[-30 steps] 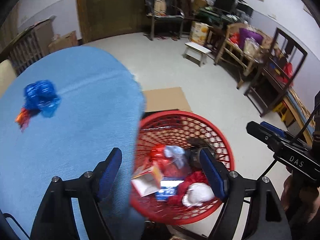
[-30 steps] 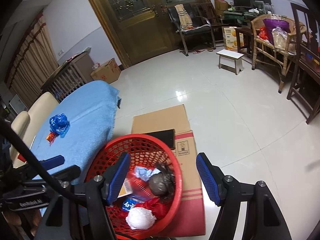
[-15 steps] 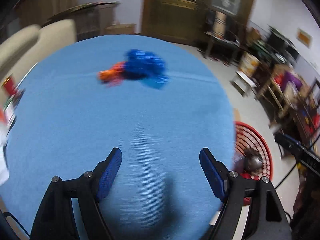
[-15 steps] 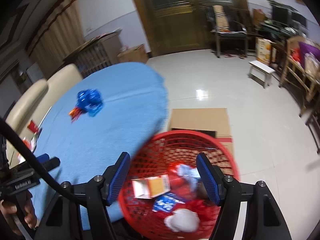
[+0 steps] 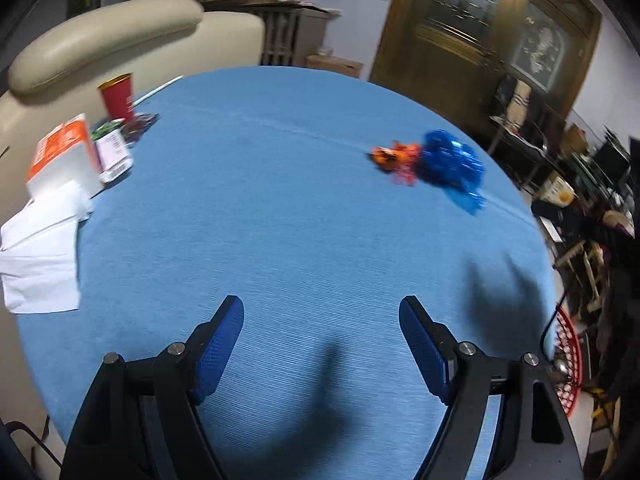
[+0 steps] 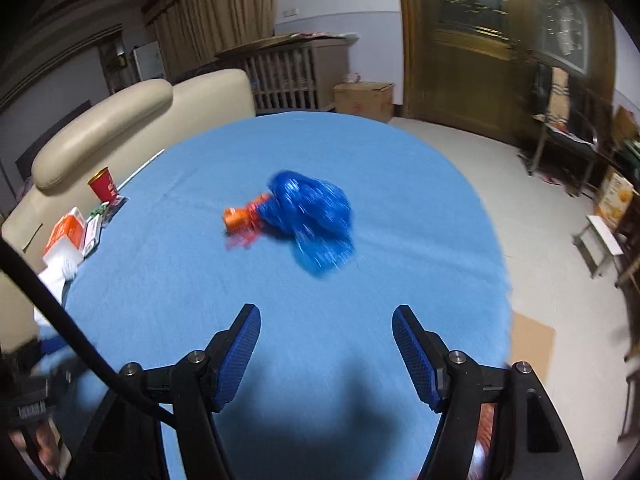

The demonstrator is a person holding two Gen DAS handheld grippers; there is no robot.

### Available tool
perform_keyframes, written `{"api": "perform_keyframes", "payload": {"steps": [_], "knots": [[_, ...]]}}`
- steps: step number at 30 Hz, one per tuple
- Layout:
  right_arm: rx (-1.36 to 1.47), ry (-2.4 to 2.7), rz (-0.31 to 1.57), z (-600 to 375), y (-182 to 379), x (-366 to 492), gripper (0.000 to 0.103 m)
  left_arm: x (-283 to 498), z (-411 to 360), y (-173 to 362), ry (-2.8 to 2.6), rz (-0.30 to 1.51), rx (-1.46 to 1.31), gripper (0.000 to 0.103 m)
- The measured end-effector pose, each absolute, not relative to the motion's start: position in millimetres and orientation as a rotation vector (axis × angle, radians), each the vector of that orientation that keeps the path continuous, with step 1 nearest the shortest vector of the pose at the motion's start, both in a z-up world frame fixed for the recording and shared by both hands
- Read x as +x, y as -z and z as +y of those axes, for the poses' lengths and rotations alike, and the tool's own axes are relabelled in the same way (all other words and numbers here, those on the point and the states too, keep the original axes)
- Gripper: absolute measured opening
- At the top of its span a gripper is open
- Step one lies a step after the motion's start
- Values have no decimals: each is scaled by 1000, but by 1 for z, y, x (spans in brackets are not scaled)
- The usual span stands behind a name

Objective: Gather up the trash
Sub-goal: 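Move the right tool back to the table and grasp the blue plastic bag, then grasp the orange bag with the left tool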

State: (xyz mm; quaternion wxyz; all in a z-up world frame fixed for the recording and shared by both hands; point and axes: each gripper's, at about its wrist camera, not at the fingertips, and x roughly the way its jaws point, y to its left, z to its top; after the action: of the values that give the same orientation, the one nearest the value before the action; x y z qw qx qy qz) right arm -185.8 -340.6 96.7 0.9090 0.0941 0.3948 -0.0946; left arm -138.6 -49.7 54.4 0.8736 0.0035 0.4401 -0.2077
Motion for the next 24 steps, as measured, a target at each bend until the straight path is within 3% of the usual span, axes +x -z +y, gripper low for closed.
{"api": "perform_keyframes", "payload": {"steps": [16,24], "knots": [[374,304,873,-376,-69,-45,72,-88,-15,-43,366,939,-79,80],[392,297,900,-368,-58,-17,82,-88,-15,-46,366,933,-79,80]]}}
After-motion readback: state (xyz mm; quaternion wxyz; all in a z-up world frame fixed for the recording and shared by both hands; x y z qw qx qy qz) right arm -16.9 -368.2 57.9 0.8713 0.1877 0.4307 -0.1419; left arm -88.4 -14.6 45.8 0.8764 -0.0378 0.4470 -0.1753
